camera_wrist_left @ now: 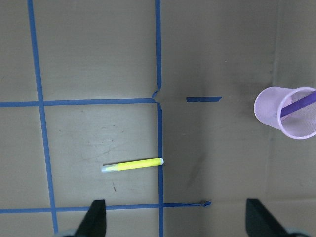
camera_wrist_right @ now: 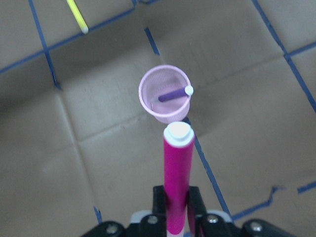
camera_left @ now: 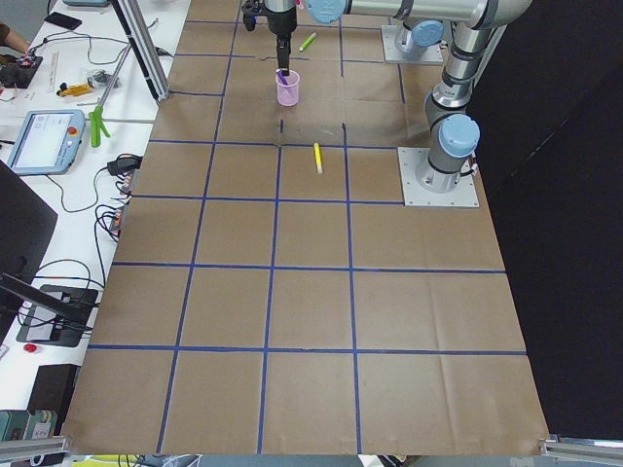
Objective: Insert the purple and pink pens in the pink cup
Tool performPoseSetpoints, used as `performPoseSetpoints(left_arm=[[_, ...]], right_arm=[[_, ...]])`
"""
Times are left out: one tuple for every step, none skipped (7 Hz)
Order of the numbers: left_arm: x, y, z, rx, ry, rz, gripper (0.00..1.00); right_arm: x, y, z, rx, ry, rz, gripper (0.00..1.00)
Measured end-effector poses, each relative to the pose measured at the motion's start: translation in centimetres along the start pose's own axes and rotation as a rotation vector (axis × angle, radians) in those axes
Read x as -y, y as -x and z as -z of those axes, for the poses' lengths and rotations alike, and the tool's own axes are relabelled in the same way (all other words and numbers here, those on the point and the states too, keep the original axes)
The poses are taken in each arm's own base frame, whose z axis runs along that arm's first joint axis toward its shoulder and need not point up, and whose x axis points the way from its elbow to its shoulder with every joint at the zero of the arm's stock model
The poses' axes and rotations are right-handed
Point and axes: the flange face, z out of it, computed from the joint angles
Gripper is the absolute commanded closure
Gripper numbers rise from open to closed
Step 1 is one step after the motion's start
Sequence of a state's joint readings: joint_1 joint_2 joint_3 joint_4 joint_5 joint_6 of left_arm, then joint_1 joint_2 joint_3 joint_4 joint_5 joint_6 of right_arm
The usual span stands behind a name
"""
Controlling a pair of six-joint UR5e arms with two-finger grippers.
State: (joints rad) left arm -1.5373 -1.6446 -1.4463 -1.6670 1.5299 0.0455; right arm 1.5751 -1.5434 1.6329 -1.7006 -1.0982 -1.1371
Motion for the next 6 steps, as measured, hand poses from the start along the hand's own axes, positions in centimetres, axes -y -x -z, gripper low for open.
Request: performPoseSetpoints(left_arm=[[-0.1, 0.1, 0.1, 0.000, -0.002, -0.002, 0.02], [-0.1, 0.2, 0.1, -0.001, -0.003, -0.002, 0.02], [-0.1, 0.3, 0.1, -0.002, -0.003, -0.001, 0.02], [-0.1, 0.3, 0.2, -0.002, -0.004, 0.000, 0.02], [-0.1, 0.3, 0.2, -0.004, -0.005, -0.001, 0.02], [-0.2, 0.2, 0.3, -0.006, -0.007, -0.001, 0.02]], right_arm=[[0.0, 0.2, -1.7, 0.022, -0.102, -0.029, 1.00], [-0.6, 0.4, -4.2, 0.031, -0.197, -0.074, 1.00], [-1.5, 0.8, -6.5, 0.021, -0.277, -0.124, 1.00], [-2.2, 0.8, -8.4, -0.008, -0.350, -0.157, 1.00], [-2.5, 0.1, -10.0, -0.041, -0.403, -0.157, 1.00], [-2.6, -1.0, -11.6, -0.068, -0.445, -0.135, 1.00]])
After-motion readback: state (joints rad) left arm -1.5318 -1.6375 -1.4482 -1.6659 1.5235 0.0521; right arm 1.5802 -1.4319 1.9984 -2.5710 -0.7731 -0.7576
